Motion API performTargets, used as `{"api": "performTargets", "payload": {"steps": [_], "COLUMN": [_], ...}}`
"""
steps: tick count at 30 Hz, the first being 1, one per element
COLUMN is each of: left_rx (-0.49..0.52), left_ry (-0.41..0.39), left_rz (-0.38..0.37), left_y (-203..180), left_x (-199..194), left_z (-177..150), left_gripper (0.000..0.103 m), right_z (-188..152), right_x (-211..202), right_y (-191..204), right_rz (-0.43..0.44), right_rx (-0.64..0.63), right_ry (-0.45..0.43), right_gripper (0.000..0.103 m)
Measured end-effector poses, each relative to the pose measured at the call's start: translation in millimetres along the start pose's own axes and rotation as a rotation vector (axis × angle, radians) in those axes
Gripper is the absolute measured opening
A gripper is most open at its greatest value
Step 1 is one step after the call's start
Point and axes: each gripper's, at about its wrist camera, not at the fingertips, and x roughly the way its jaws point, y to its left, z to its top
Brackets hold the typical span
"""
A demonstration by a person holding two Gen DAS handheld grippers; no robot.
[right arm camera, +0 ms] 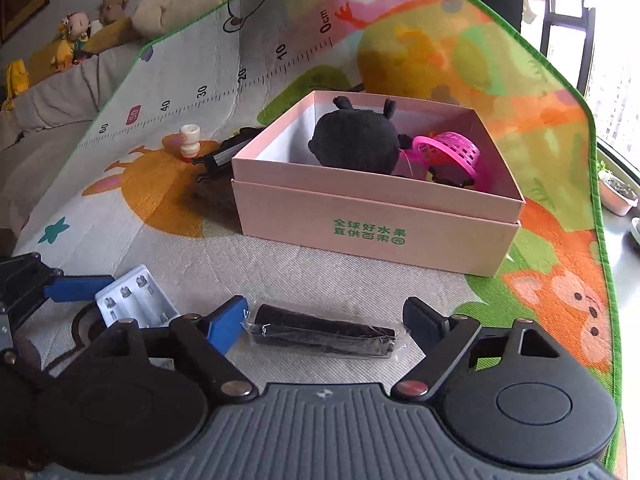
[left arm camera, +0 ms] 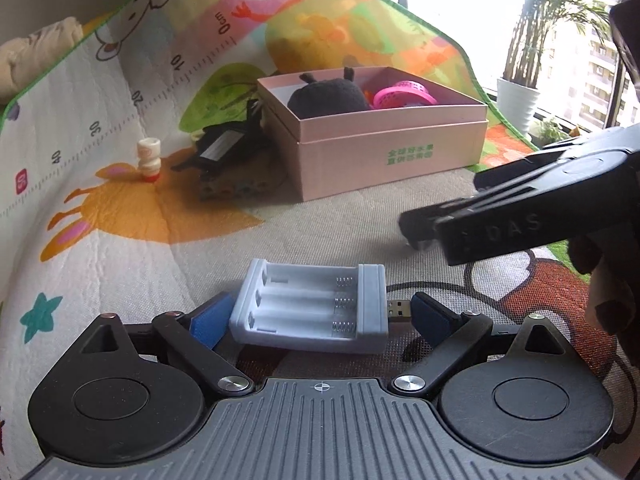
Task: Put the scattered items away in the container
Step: 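Carry the charger and cylinder into the pink box and open both grippers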
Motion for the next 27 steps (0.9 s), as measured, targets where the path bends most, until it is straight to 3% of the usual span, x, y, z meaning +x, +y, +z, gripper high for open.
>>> {"api": "performTargets", "payload": {"steps": [7,13,27], "left_rx": [0.04,0.058,0.127], "left_ry": [-0.004,-0.004,0.008], "left_rz": [0.009,-0.001,-0.023], "left_y": [-6.4,-8.1,-29.5], "left_x": [2.7,-1.9,-10.1], "left_z": [3.6,2.4,12.3], "left_gripper": [0.098,0.095,0.095], "right_z": [-27.5,-37.0,-48.5], "right_x": [-33.7,-38.7,-49.9], "right_y": [-18.4,-30.4,-41.5], "right_rz": [-0.052,-0.08,-0.064], "right_rx": [0.019,0.062,0.075], "right_ry": [-0.058,-0.067,-0.102], "right_gripper": [0.085,0.085,0.085]}}
